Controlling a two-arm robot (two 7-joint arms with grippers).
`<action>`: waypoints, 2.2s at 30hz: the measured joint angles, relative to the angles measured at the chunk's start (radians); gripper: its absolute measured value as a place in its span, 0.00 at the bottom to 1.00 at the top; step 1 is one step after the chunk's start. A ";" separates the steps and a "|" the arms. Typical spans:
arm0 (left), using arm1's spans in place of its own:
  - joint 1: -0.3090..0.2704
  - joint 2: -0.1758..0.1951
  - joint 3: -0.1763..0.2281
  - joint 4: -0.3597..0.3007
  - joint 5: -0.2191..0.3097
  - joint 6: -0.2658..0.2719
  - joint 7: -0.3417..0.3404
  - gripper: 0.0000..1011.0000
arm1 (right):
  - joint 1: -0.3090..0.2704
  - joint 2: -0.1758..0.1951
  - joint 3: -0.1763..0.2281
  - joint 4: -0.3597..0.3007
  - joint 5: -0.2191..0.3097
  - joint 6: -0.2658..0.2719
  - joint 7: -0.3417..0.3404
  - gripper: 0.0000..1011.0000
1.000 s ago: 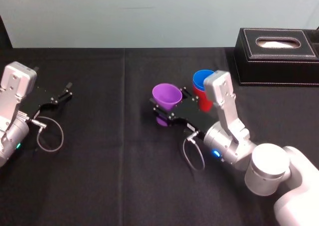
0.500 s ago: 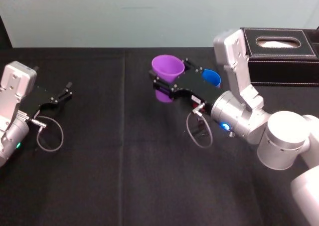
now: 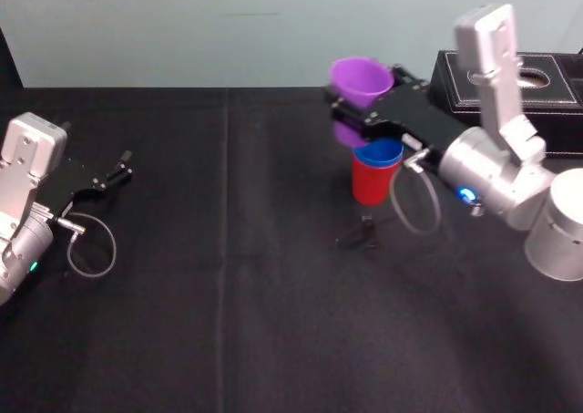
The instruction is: Stack the three plastic cups sequentially using one hand.
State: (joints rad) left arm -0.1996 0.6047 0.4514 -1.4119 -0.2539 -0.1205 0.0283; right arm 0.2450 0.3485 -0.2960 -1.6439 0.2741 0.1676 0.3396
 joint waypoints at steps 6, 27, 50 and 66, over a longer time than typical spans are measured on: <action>0.000 0.000 0.000 0.000 0.000 0.000 0.000 0.99 | 0.002 0.019 0.035 0.018 0.017 0.001 -0.016 0.75; 0.000 0.000 0.000 0.000 0.000 0.000 0.000 0.99 | -0.007 0.016 0.034 0.058 0.017 -0.005 -0.041 0.75; 0.000 0.000 0.000 0.000 0.000 0.000 0.000 0.99 | 0.026 -0.024 0.028 0.136 0.000 -0.033 -0.045 0.75; 0.000 0.000 0.000 0.000 0.000 0.000 0.000 0.99 | 0.053 -0.039 0.019 0.195 -0.019 -0.052 -0.043 0.75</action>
State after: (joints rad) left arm -0.1996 0.6047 0.4514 -1.4119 -0.2539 -0.1205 0.0283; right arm 0.2983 0.3093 -0.2768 -1.4484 0.2553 0.1160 0.2969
